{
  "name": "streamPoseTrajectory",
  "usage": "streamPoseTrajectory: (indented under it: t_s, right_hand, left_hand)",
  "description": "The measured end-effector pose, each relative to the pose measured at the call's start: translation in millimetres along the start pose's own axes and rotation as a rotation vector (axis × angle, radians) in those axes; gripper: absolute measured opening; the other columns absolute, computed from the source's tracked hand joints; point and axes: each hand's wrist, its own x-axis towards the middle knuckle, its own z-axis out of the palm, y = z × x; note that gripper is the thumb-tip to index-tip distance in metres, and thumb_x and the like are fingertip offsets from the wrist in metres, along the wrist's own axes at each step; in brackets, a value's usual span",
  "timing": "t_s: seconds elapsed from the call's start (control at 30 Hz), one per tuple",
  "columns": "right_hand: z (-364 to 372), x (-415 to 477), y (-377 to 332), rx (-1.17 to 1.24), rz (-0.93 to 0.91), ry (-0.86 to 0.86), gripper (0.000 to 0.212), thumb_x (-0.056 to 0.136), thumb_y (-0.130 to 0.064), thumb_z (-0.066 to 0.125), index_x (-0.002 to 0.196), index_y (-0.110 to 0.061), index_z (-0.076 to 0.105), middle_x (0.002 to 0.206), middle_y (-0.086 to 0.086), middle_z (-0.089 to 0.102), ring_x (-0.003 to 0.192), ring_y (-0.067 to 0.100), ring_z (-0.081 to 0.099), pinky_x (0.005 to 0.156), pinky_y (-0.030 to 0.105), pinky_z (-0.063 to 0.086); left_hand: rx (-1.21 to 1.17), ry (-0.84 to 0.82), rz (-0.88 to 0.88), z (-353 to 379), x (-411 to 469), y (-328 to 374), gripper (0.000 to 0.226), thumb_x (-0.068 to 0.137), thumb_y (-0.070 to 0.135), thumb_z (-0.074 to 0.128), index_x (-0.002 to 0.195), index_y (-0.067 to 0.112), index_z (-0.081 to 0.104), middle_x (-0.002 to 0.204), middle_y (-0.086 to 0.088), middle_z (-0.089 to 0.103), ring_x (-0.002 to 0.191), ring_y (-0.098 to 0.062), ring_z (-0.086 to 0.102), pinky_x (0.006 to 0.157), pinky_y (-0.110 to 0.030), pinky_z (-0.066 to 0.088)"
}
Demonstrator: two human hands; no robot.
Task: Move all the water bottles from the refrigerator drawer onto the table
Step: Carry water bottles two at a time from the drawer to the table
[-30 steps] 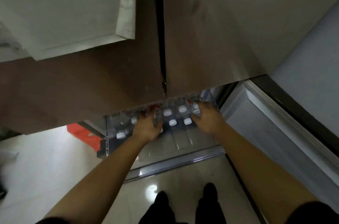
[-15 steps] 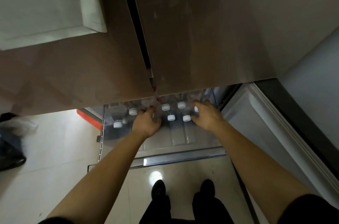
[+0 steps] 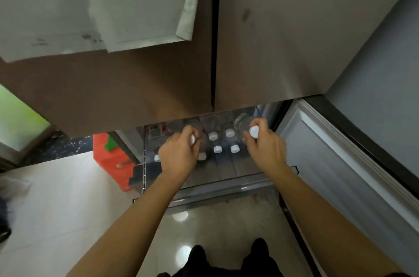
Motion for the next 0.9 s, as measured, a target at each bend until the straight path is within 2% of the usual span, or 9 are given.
streamPoseTrajectory:
  t_s: [0.1,0.23,0.43,0.53,0.6,0.67,0.73,0.8,0.9]
  right_hand:
    - [-15.4,6.7,-21.4,0.035,0.063,0.039,0.029,0.095,-0.042,0.060,0.114,-0.032,0.041,0.080,0.001,0.064,0.073,0.032,0.063,0.061,0.032,0.035]
    - [-12.4,6.7,-36.8,0.058,0.189,-0.017,0.035,0.094,-0.046,0.057,0.122,-0.027,0.050,0.090,0.004,0.065,0.082,0.029,0.061,0.067,0.031,0.035]
    - [14.1,-22.1,-31.5,0.151,0.258,-0.152,0.041,0.096,-0.046,0.058,0.129,-0.024,0.050,0.110,0.010,0.069,0.100,0.033,0.066,0.075,0.031,0.043]
    - [18.1,-21.6,-31.4,0.199,0.314,-0.134,0.044,0.092,-0.048,0.062,0.129,-0.028,0.050,0.113,0.010,0.069,0.102,0.032,0.065,0.077,0.031,0.043]
    - [18.4,-20.8,-29.9,0.188,0.347,-0.128,0.055,0.084,-0.050,0.071,0.130,-0.029,0.049,0.112,0.008,0.070,0.101,0.031,0.065,0.077,0.032,0.044]
    - [19.8,-22.9,-27.0,0.149,0.375,-0.146,0.067,0.077,-0.049,0.079,0.132,-0.025,0.049,0.114,0.007,0.069,0.104,0.031,0.065,0.080,0.036,0.048]
    - [23.5,-25.1,-23.5,0.121,0.405,-0.166,0.068,0.077,-0.049,0.080,0.131,-0.018,0.053,0.116,0.009,0.069,0.107,0.032,0.065,0.083,0.036,0.048]
    - [26.3,-26.0,-20.9,0.057,0.400,-0.184,0.067,0.076,-0.050,0.080,0.128,-0.017,0.055,0.116,0.011,0.067,0.106,0.032,0.064,0.080,0.034,0.047]
    - [30.0,-28.6,-14.8,-0.103,0.347,-0.250,0.082,0.072,-0.054,0.081,0.138,-0.025,0.044,0.123,0.014,0.051,0.111,0.035,0.056,0.087,0.040,0.050]
  left_hand:
    - [-0.070,-0.019,0.011,-17.1,10.4,-1.7,0.024,0.081,0.045,0.075,0.090,0.033,0.057,0.067,0.005,0.066,0.064,-0.024,0.065,0.049,-0.025,0.029]
    - [-0.129,-0.124,-0.076,-21.1,20.9,-8.6,0.030,0.079,0.059,0.069,0.095,0.037,0.057,0.080,0.006,0.072,0.077,-0.026,0.067,0.055,-0.028,0.033]
    - [-0.137,-0.237,-0.059,2.6,6.0,-23.7,0.032,0.083,0.053,0.069,0.103,0.031,0.057,0.086,0.003,0.073,0.081,-0.025,0.068,0.057,-0.028,0.035]
    - [-0.174,-0.203,-0.075,11.1,1.3,-32.7,0.034,0.084,0.050,0.071,0.104,0.026,0.059,0.081,0.002,0.072,0.077,-0.025,0.068,0.058,-0.027,0.035]
    - [-0.217,-0.188,-0.101,13.6,3.1,-36.0,0.035,0.082,0.048,0.074,0.102,0.023,0.059,0.082,0.003,0.071,0.076,-0.023,0.067,0.058,-0.027,0.036]
    - [-0.251,-0.179,-0.128,16.9,1.6,-37.7,0.037,0.079,0.048,0.076,0.097,0.022,0.058,0.078,0.007,0.066,0.075,-0.022,0.065,0.057,-0.026,0.036]
    - [-0.281,-0.158,-0.157,22.6,-4.8,-39.3,0.044,0.073,0.052,0.080,0.099,0.023,0.059,0.077,0.011,0.058,0.077,-0.019,0.062,0.056,-0.025,0.037]
    - [-0.270,-0.182,-0.193,30.8,-15.3,-40.9,0.063,0.064,0.053,0.086,0.113,0.022,0.060,0.096,0.002,0.055,0.091,-0.020,0.057,0.067,-0.029,0.045]
    - [-0.258,-0.287,-0.300,41.9,-27.9,-44.0,0.088,0.061,0.043,0.090,0.134,0.026,0.045,0.125,-0.011,0.041,0.110,-0.032,0.050,0.085,-0.039,0.052]
